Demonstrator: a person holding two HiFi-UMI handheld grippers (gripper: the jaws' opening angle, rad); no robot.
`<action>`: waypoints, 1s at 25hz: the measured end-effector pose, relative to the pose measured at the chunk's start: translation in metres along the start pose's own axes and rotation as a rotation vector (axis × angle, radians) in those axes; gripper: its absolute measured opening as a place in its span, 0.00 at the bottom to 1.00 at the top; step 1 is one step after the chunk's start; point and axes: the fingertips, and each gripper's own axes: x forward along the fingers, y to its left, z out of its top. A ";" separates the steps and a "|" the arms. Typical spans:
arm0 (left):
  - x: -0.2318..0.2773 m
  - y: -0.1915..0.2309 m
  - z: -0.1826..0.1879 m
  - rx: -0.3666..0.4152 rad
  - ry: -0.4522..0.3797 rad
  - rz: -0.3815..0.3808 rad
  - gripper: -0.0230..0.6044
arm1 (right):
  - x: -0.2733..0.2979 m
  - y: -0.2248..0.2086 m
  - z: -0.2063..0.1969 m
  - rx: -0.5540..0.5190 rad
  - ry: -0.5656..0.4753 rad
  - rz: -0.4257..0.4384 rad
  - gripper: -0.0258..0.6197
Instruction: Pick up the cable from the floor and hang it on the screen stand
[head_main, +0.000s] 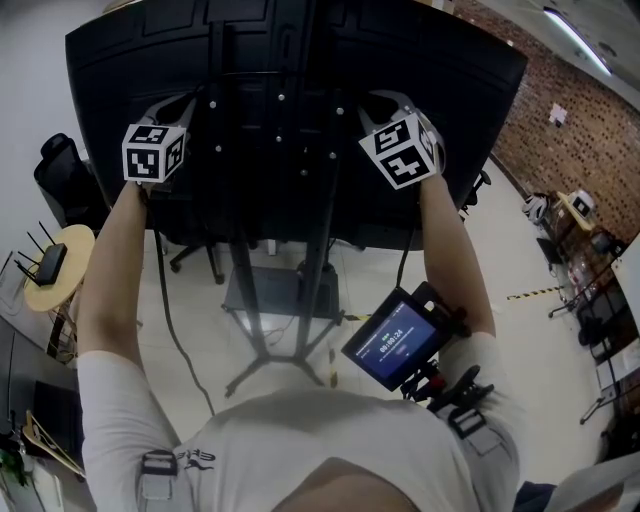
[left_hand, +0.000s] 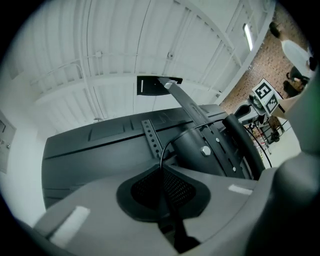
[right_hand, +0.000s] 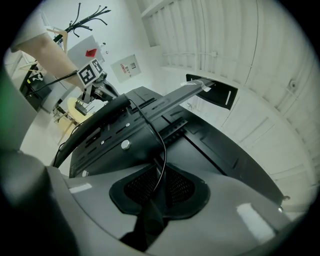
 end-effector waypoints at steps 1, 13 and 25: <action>-0.001 0.001 -0.002 -0.020 -0.008 0.000 0.06 | 0.001 0.000 -0.002 0.002 0.001 -0.001 0.16; -0.028 0.001 -0.009 -0.119 -0.069 0.055 0.07 | -0.021 0.007 -0.016 0.064 -0.003 -0.072 0.15; -0.006 0.019 -0.016 -0.086 0.032 0.133 0.07 | -0.016 0.021 -0.019 0.077 -0.005 -0.061 0.14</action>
